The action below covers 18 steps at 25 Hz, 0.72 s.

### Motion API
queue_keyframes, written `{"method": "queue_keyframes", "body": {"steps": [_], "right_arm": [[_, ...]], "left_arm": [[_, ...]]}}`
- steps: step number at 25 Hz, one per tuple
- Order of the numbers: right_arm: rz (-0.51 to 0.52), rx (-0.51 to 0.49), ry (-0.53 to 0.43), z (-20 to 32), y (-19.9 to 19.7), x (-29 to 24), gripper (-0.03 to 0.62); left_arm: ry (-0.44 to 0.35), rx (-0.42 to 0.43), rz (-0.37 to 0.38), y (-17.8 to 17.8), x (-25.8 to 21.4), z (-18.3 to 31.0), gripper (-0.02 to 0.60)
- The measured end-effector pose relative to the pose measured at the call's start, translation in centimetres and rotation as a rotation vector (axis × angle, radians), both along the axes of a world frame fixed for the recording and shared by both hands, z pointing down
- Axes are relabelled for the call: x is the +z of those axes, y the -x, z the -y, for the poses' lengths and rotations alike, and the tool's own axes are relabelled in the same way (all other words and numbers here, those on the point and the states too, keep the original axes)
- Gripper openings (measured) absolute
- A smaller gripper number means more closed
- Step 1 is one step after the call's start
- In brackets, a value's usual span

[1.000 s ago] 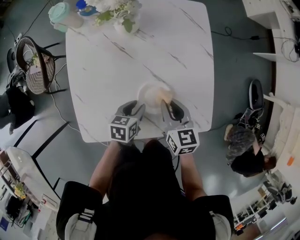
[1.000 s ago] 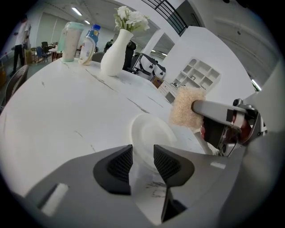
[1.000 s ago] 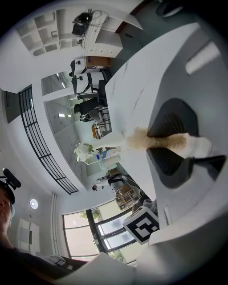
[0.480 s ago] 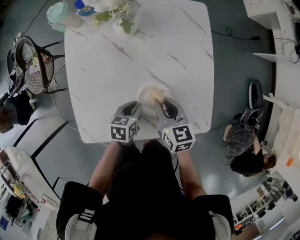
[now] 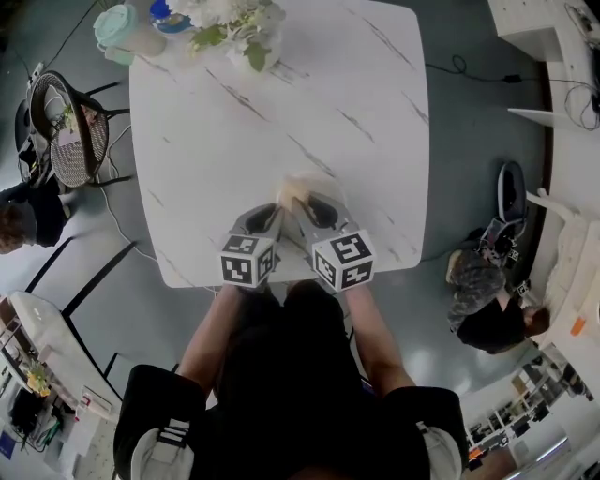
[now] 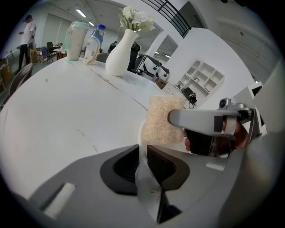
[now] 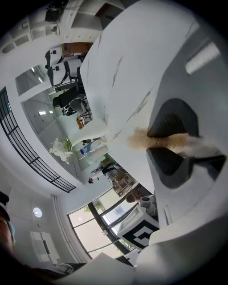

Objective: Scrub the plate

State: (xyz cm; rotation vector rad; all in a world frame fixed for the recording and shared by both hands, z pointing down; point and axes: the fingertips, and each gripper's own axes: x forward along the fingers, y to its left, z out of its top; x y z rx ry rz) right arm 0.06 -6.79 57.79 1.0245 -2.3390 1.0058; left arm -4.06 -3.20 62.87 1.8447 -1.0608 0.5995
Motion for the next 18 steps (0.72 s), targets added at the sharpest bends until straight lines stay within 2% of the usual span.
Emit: {"method": "queue_keyframes", "body": {"steps": [7,18], "right_arm": [[0.022,0.040,0.056,0.4,-0.6,1.3,0.069],[0.020,0.105,0.106,0.4,-3.3,2.0,0.069]], "left_arm": [[-0.008,-0.033,-0.043,0.2,0.1,0.3,0.050],[-0.017,-0.050,-0.047,0.1,-0.1,0.6,0.040]]}}
